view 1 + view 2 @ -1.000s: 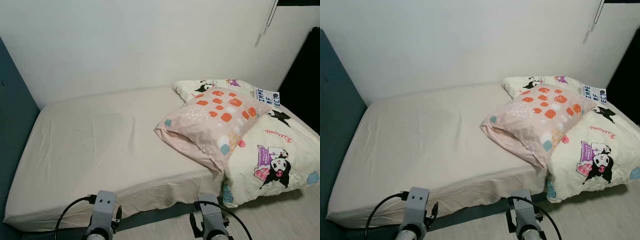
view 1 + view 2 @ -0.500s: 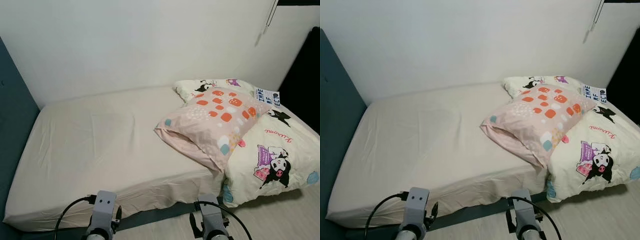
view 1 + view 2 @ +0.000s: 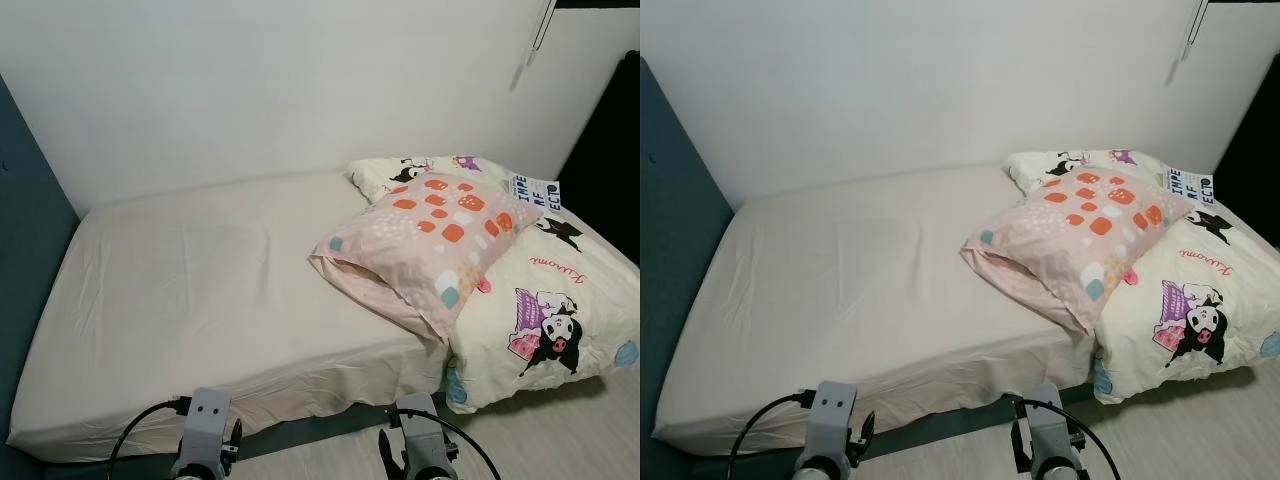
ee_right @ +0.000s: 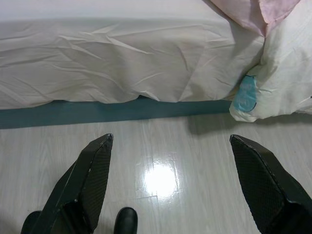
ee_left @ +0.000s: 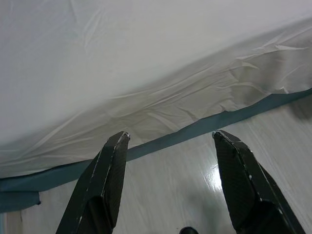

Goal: Clean up the room

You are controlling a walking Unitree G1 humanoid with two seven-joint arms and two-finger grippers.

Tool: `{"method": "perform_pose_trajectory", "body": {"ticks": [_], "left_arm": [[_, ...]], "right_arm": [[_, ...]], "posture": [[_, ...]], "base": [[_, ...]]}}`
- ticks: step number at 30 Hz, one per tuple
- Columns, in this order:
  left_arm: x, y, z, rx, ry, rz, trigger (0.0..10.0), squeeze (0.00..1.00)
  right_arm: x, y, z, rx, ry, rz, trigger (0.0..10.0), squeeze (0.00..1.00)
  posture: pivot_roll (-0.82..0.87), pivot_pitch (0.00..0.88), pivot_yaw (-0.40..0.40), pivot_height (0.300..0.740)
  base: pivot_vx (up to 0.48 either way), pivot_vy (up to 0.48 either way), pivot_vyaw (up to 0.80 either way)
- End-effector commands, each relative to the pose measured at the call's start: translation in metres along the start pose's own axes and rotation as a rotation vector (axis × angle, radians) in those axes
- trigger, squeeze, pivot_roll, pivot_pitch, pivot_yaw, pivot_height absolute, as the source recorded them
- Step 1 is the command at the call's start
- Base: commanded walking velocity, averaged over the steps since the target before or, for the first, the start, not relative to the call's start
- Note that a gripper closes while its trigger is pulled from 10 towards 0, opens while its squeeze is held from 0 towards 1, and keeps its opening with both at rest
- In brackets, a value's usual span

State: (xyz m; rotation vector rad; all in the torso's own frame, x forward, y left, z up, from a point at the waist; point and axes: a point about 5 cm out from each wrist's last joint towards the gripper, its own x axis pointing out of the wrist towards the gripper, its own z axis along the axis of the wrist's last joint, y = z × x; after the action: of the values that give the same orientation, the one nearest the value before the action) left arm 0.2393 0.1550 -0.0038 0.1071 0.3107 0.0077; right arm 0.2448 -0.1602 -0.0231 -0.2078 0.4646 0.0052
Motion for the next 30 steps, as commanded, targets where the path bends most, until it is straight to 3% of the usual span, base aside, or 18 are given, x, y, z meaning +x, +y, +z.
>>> {"method": "perform_pose_trajectory", "body": {"ticks": [1, 6, 9, 12, 14, 17, 20, 24, 30], "left_arm": [[-0.004, 0.0, -0.006, 0.009, 0.021, -0.004, 10.0, 0.0], [-0.008, 0.0, -0.005, 0.004, -0.004, -0.002, 10.0, 0.0], [-0.011, 0.0, 0.014, -0.055, -0.136, -0.023, 10.0, 0.0], [-0.014, -0.002, 0.028, -0.078, -0.227, -0.053, 10.0, 0.0], [-0.015, -0.003, 0.03, -0.078, -0.241, -0.059, 10.0, 0.0], [-0.022, -0.013, 0.053, -0.031, -0.355, -0.15, 10.0, 0.0], [-0.027, -0.015, 0.063, -0.023, -0.403, -0.169, 10.0, 0.0], [-0.033, -0.015, 0.07, -0.049, -0.418, -0.186, 10.0, 0.0], [-0.035, -0.018, 0.064, -0.056, -0.389, -0.197, 10.0, 0.0]], "right_arm": [[-0.003, 0.001, -0.006, 0.0, 0.011, 0.004, 10.0, 0.0], [-0.005, -0.003, 0.003, -0.008, -0.078, -0.005, 10.0, 0.0], [-0.01, -0.006, 0.022, 0.022, -0.236, -0.015, 10.0, 0.0], [-0.013, -0.006, 0.031, 0.022, -0.308, -0.01, 10.0, 0.0], [-0.013, -0.006, 0.032, 0.019, -0.317, -0.009, 10.0, 0.0], [-0.021, -0.008, 0.039, 0.014, -0.385, 0.002, 10.0, 0.0], [-0.029, -0.013, 0.041, 0.008, -0.423, -0.001, 10.0, 0.0], [-0.039, -0.018, 0.042, 0.013, -0.451, -0.024, 10.0, 0.0], [-0.046, -0.021, 0.033, 0.03, -0.42, -0.086, 10.0, 0.0]], "posture": [[-0.03, 0.125, -0.003, 0.74], [-0.03, 0.113, -0.002, 0.74], [-0.03, 0.102, 0.002, 0.74], [-0.03, 0.095, 0.004, 0.74], [-0.03, 0.095, 0.004, 0.74], [-0.02, 0.08, -0.001, 0.74], [-0.02, 0.079, -0.001, 0.74], [-0.03, 0.077, 0.004, 0.74], [-0.03, 0.074, 0.008, 0.74]], "base": [[0.0, 0.0, 0.0], [0.0, 0.0, 0.0], [0.0, 0.0, 0.0], [0.0, 0.0, 0.0], [0.0, 0.0, 0.0], [0.0, 0.0, 0.0], [0.0, 0.0, 0.0], [0.0, 0.0, 0.0], [0.0, 0.0, 0.0]]}}
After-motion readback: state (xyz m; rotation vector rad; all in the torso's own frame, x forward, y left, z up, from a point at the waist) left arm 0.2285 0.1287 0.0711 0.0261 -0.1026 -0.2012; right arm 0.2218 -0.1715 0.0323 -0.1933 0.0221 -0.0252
